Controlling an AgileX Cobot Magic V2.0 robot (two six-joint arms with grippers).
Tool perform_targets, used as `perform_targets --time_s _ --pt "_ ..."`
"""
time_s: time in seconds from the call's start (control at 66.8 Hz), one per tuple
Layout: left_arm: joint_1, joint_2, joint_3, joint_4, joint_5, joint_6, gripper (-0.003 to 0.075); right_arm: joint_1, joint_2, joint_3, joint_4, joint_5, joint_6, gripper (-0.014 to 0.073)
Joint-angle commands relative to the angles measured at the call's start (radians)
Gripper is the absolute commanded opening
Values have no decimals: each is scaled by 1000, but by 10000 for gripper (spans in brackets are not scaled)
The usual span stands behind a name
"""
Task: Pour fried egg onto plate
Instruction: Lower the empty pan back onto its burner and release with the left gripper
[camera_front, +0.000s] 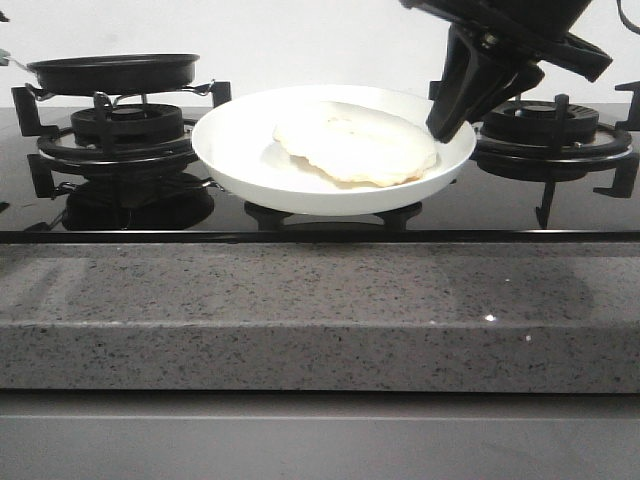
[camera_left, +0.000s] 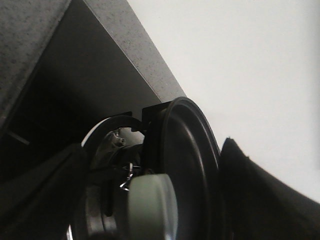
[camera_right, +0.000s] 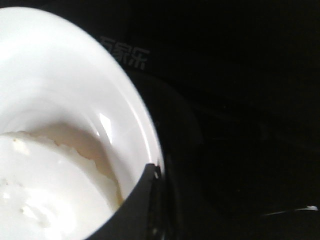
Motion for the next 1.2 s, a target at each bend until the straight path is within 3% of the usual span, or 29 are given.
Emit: perform_targets --time_s 0.0,0.269,0.524,0.734,0.838,1.048,1.183 --pt "28 -60 -31 -21 61 4 571 -1 -36 -24 23 -34 -8 -67" --pt "91 -162 -32 229 90 -20 566 -1 -36 -24 23 -34 -8 -67" --pt "49 -333 -32 423 80 -81 566 -1 -36 -24 23 -34 -8 -67" --pt "-126 -486 -32 634 32 -161 566 -1 -36 -24 23 -34 -8 -67" --pt "-255 -557 -32 890 -10 -297 566 -1 -36 -24 23 -34 -8 -67" --pt "-518 -682 -10 1474 21 -722 566 -1 -36 -24 23 -34 -8 -67" --pt "-624 -781 58 1650 46 -870 566 -1 -36 -24 23 -34 -8 -67"
